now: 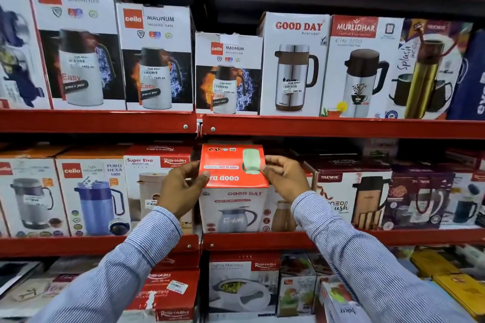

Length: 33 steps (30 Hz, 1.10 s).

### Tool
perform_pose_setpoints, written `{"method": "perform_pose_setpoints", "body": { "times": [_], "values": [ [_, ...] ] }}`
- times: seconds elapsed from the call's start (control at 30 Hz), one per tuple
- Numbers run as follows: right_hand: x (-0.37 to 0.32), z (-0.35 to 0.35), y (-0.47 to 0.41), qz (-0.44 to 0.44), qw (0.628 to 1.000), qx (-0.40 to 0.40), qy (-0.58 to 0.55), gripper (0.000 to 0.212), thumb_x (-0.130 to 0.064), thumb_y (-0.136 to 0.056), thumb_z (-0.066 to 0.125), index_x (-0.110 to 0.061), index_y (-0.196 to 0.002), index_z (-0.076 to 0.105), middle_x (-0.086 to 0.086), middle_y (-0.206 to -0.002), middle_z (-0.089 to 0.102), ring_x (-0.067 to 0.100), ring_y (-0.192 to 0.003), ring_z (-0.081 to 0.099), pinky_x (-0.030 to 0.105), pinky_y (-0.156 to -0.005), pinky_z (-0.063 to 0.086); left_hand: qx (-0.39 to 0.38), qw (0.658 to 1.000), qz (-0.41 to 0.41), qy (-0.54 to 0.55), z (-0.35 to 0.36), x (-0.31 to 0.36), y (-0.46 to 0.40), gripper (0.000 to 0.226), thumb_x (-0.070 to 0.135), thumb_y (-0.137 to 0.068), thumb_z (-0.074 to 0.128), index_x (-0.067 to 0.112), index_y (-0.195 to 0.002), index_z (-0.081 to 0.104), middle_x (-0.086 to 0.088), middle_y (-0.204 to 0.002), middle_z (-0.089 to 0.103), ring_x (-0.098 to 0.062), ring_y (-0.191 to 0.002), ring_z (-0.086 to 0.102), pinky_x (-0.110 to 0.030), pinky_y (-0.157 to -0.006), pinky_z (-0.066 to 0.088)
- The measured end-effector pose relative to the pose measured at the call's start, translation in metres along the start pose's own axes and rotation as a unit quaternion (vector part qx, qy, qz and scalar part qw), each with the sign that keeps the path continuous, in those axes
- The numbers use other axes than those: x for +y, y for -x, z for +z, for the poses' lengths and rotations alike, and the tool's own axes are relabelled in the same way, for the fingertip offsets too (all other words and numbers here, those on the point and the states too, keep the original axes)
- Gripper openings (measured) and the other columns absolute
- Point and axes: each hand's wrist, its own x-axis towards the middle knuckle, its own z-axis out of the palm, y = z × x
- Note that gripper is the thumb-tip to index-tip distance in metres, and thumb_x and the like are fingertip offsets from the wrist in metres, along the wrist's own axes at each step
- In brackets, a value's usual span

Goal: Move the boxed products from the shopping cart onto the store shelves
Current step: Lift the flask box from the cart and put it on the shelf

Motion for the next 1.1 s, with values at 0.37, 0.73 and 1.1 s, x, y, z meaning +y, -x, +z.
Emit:
{"method": "perform_pose_setpoints", "body": {
  "times": [0.37, 0.73, 1.1],
  "values": [
    [-0.003, 0.004, -0.035, -0.008, 0.996, -0.027, 0.090, 0.045, -0.023, -0.088, 0.064, -0.011, -0.130, 0.054, 0.012, -0.132, 0.062, 0.021, -0.124, 0.057, 0.039, -0.104, 0.047, -0.002, 0.991, 0.008, -0.133, 0.021, 0.022, -0.024, 0.057, 0.024, -0.084, 0.073, 0.015, -0.136, 0.049, -0.008, -0.133, 0.061, -0.017, -0.106, 0.060, -0.038, -0.097, 0.052],
    [0.017, 0.008, -0.026, -0.010, 0.990, -0.115, 0.078, 0.064, -0.023, -0.091, 0.059, -0.012, -0.147, 0.030, 0.004, -0.147, 0.045, 0.016, -0.134, 0.045, 0.025, -0.107, 0.036, -0.062, 0.976, 0.041, -0.207, 0.028, 0.004, -0.020, 0.087, 0.032, -0.083, 0.073, 0.017, -0.153, 0.023, -0.006, -0.152, 0.043, -0.024, -0.134, 0.049, -0.039, -0.111, 0.042],
    [0.105, -0.003, 0.094, -0.185, 0.842, -0.039, 0.506, 0.076, -0.053, -0.093, 0.035, -0.023, -0.152, 0.000, 0.010, -0.162, -0.009, 0.037, -0.148, -0.014, 0.057, -0.119, -0.001, -0.055, 0.838, 0.220, -0.496, 0.060, -0.078, 0.105, 0.087, 0.058, -0.084, 0.050, 0.019, -0.155, 0.017, -0.016, -0.165, 0.002, -0.044, -0.150, 0.002, -0.066, -0.117, 0.013]
  ]
}}
